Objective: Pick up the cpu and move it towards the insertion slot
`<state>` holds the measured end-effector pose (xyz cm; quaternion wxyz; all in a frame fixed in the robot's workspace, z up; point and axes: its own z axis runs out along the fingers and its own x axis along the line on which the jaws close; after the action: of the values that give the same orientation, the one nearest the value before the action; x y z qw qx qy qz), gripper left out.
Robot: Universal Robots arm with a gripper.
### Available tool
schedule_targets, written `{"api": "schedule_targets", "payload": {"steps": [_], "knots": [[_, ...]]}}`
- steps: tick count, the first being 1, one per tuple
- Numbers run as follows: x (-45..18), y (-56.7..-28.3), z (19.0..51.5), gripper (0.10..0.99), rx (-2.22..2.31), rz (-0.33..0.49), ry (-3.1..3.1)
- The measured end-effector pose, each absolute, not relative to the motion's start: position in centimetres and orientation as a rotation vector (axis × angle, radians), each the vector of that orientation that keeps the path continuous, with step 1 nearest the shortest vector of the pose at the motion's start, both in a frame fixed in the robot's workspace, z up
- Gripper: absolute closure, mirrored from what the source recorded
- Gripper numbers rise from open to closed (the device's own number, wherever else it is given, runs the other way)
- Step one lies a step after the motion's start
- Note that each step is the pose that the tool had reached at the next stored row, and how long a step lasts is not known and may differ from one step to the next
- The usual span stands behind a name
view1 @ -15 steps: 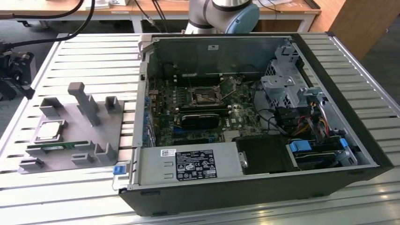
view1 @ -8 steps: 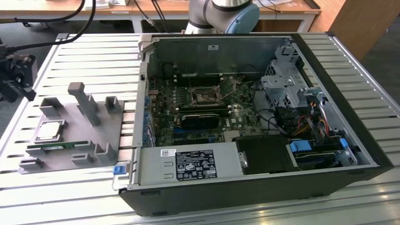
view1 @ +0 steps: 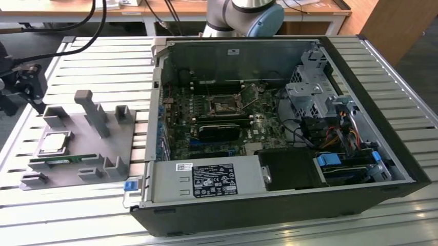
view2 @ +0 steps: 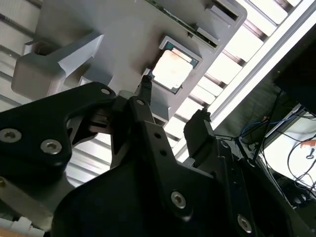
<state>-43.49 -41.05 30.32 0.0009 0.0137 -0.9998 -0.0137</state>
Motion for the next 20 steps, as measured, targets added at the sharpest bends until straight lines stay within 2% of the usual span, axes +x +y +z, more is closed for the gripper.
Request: {"api": "schedule_targets", "payload": {"steps": [1, 3, 4, 5, 6, 7, 20], "knots": [[-43.5, -41.1, 30.2, 0.545, 0.045, -0.043, -3.139], [-43.5, -41.1, 29.9, 0.427, 0.048, -0.043, -3.139], [-43.5, -41.1, 29.7, 0.427, 0.049, -0.043, -3.139], [-43.5, -41.1, 29.6, 0.373, 0.050, -0.043, -3.139], [-43.5, -41.1, 29.4, 0.373, 0.051, -0.043, -3.138], [-43.5, -41.1, 29.2, 0.306, 0.052, -0.043, -3.138], [-43.5, -41.1, 27.7, 0.306, 0.057, -0.043, -3.137]]}}
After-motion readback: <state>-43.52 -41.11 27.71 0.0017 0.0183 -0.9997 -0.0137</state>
